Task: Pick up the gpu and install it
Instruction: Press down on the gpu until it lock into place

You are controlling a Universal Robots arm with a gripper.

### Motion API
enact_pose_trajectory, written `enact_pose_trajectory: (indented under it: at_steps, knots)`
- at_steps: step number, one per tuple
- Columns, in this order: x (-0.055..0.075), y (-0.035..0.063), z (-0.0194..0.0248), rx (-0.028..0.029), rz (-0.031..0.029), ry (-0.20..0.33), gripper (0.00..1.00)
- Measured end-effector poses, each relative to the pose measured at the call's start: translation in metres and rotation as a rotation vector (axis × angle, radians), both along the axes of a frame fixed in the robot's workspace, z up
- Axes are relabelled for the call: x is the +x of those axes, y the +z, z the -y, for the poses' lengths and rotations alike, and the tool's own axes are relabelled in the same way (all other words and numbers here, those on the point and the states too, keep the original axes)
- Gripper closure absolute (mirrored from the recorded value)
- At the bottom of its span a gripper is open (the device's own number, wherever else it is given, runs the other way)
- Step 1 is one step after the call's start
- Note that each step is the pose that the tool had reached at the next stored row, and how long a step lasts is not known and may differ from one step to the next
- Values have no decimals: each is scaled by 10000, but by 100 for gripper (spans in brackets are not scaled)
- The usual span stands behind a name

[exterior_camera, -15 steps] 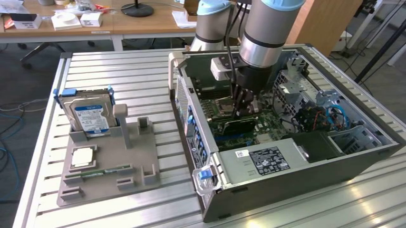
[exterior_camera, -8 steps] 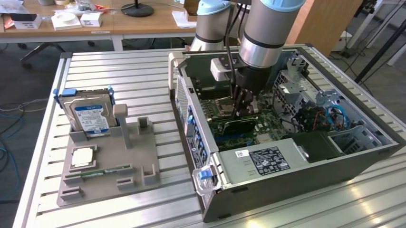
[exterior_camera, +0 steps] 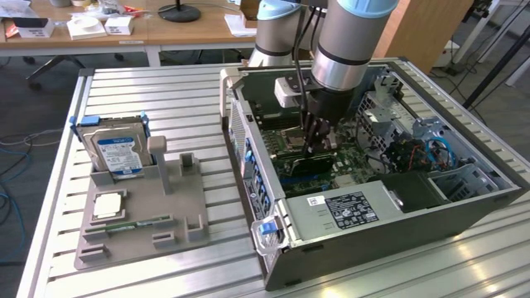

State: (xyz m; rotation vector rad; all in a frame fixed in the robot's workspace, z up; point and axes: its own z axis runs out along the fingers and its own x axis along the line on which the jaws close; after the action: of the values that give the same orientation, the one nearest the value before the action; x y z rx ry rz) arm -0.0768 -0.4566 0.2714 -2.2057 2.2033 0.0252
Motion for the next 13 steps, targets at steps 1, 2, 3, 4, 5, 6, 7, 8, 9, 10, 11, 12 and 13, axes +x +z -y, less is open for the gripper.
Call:
enact_pose_trajectory:
  at_steps: [1, 2, 3, 4, 5, 6, 7, 8, 9, 10, 11, 12, 13]
  knots:
    - [0, 0, 0, 0, 0, -1, 90]
    - [0, 0, 0, 0, 0, 0, 90]
    - [0, -2, 0, 2, 1, 0, 90]
    - [0, -6, -1, 5, 3, 0, 90]
    - [0, -10, -1, 6, 3, 0, 90]
    - [0, -12, 0, 3, 1, 0, 90]
    - [0, -13, 0, 0, 0, 0, 90]
    - [0, -13, 0, 0, 0, 0, 90]
    - [0, -13, 0, 0, 0, -1, 90]
    - [0, -14, 0, 1, 0, 0, 90]
    - [0, -15, 0, 2, 1, 0, 90]
    - [0, -15, 0, 2, 1, 0, 90]
    - [0, -18, -1, 4, 3, -1, 90]
